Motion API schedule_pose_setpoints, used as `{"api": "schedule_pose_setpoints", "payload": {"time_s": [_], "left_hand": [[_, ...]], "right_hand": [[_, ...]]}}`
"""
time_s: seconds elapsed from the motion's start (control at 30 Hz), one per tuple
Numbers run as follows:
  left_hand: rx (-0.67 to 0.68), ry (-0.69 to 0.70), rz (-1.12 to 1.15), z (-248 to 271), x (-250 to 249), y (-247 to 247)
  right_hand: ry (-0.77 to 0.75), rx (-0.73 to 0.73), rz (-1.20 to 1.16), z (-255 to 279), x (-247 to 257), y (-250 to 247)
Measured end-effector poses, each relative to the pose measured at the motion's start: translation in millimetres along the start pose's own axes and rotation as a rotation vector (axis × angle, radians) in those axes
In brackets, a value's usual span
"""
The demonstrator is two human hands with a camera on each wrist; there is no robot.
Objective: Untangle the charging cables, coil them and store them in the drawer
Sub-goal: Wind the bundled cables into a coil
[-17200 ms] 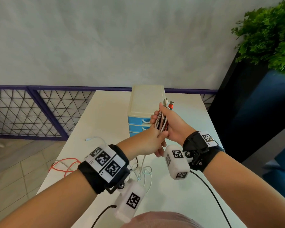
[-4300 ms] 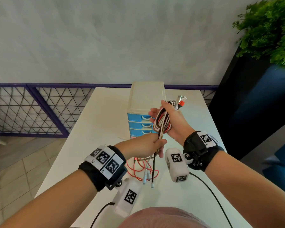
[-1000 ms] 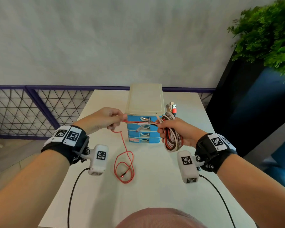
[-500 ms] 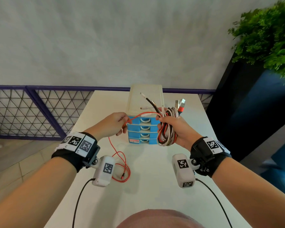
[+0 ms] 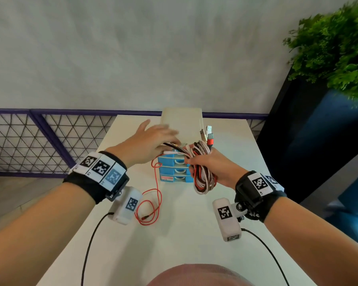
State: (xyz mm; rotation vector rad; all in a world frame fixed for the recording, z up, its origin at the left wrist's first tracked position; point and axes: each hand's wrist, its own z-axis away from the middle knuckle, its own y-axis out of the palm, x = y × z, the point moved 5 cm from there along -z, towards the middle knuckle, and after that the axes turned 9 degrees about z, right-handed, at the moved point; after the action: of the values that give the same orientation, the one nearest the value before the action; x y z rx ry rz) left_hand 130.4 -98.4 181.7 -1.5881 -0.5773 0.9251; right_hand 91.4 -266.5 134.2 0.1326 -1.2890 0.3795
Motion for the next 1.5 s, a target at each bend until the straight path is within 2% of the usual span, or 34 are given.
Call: {"api": "schedule_pose_setpoints", "payload": {"time_s": [0.03,0.1,0.27,0.37,0.43,0.5,0.57,0.7,0.8,0.93,1.03,1.2,1.3,1.4,1.43,1.5], "left_hand": [[0.091,-0.05,0.051,1,2,4],[0.146,-0.095,0.161,3,0,3],[0.031,-0.099,0.307,3,-13,-6],[-0.088,-0.174,0.426,3,-12,-12],[-0.104,-0.289,0.672,3,-6,-10],[-0.046,-0.415,1.0,7,-4,-2],[-0.023,-0.474,1.19,11,-6,2],[-0.153,-0.492,1.139,10,-14,0],[-0.278,-0.467,1.094,7,-20,1],[-0.438,-0.438,1.234,7,-27,8],[-0.542,-0.425,1.278,8,-37,13],[-0.656,-0.31,1.157,12,-56,24],[-0.63,-0.226,1.086,14,-70,25],[-0.487,-0.178,0.963,13,-79,30],[-0.446,-0.2,0.983,12,-79,32],[-0.345,-0.318,1.169,8,-73,38]], "right_hand": [[0.005,0.005,0.013,0,-1,0],[0.019,0.001,0.05,-1,-3,-2],[-0.019,-0.122,0.184,-9,-4,-3],[-0.046,-0.181,0.07,-12,-5,-3],[-0.039,-0.129,-0.113,-12,-7,-2],[-0.009,-0.054,-0.271,-11,-8,-1],[0.009,-0.038,-0.296,-12,-8,-3],[0.035,-0.129,-0.225,-16,-8,-4],[-0.003,-0.186,-0.182,-19,-5,-4],[-0.058,-0.172,-0.16,-20,1,-1],[-0.106,-0.172,-0.226,-19,3,4],[-0.094,-0.143,-0.454,-17,-1,9],[-0.067,-0.087,-0.498,-15,-2,10],[-0.042,-0.061,-0.473,-15,-4,8],[-0.033,-0.057,-0.465,-15,-4,7],[-0.025,-0.049,-0.469,-15,-6,5]]}}
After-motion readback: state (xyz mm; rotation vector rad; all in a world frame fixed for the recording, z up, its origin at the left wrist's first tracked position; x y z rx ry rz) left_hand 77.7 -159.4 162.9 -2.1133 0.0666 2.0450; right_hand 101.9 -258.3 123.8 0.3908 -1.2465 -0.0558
